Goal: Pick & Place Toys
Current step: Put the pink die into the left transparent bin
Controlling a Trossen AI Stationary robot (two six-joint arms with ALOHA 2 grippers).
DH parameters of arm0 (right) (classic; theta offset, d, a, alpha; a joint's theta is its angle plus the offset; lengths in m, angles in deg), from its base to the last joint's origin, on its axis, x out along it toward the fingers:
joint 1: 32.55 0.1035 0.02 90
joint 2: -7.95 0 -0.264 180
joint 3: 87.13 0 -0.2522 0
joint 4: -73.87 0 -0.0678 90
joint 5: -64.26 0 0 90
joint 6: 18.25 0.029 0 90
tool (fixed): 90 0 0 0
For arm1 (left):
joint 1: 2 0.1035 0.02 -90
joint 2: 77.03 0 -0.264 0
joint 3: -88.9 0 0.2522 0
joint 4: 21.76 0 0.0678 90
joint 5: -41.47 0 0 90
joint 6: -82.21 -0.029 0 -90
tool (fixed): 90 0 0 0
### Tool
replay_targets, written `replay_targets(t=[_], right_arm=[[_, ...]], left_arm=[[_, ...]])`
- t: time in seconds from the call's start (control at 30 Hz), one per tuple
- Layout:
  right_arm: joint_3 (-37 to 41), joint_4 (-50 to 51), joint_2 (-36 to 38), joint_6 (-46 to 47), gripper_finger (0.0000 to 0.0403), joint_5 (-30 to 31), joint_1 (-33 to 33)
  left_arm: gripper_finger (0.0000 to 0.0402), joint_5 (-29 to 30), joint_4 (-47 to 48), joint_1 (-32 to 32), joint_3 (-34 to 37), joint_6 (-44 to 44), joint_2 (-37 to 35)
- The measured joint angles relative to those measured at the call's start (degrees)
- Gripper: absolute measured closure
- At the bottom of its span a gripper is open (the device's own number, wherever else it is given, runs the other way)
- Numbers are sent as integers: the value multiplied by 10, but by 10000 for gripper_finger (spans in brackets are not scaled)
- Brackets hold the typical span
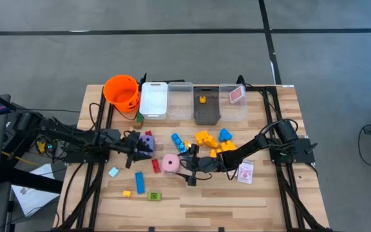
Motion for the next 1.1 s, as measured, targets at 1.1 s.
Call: replay_targets(t=[1.1], right_arm=[[0,-6,0,9,3,0,-8]], left_arm=[[396,121,-88,-131,-66,-174,173]])
